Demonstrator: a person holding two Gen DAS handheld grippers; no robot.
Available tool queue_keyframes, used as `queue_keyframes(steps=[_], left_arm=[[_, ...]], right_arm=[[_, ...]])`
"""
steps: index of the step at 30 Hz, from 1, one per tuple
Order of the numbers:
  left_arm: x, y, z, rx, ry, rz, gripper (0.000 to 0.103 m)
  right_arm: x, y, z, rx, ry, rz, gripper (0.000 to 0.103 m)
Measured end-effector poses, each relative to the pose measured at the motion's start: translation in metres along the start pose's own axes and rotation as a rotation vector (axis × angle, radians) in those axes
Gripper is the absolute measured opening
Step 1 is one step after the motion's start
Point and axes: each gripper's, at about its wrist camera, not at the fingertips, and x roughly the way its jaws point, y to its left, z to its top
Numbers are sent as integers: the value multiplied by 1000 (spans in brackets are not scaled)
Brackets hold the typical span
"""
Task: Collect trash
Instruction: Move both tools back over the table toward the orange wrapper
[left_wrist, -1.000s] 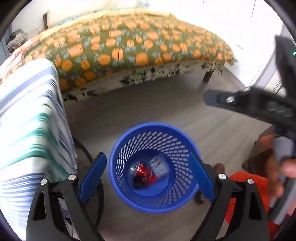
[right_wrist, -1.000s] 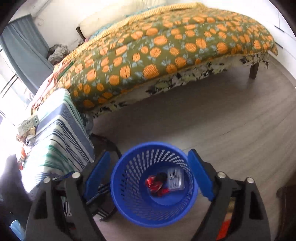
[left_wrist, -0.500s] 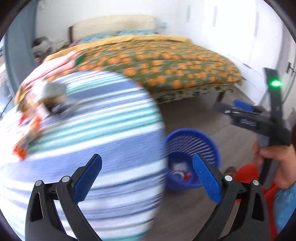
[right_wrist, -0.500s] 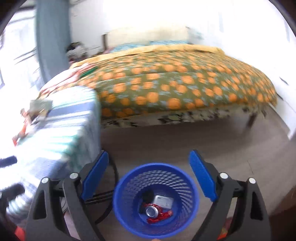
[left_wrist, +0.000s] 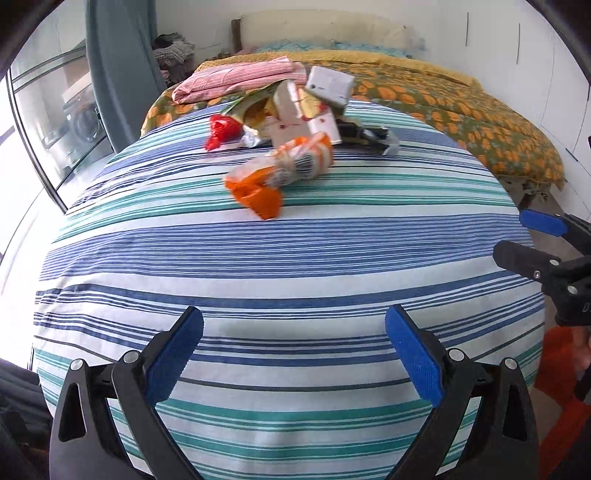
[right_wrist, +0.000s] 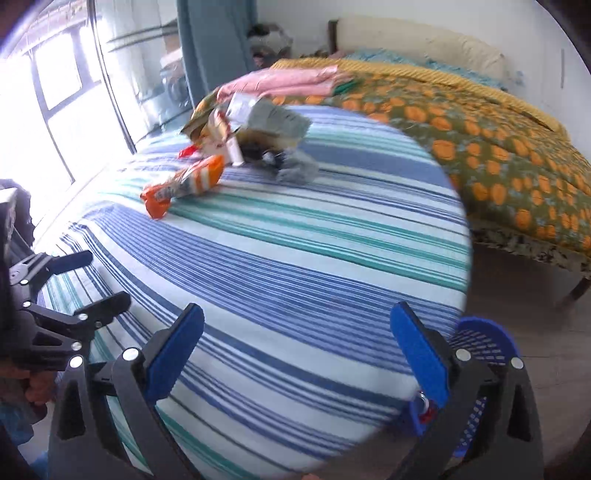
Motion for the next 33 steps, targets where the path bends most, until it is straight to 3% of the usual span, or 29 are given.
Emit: queue_keyframes(steps=[9, 16, 19, 26, 33], left_arm=[[6, 53, 2, -25, 20, 3, 97], [18, 67, 31, 8, -5, -99, 97], [27, 65, 59, 73, -36, -139, 97], [66, 26, 104, 294, 8, -241, 97], [99, 17, 123, 292, 33, -235, 97]], right_arm=[[53, 31, 29, -41, 69, -24, 98], [58, 38, 30, -67, 65, -45, 98], [57, 39, 29, -66, 63, -45, 98], [56, 41, 29, -63, 61, -49, 98], [56, 41, 30, -55, 60, -52, 98]])
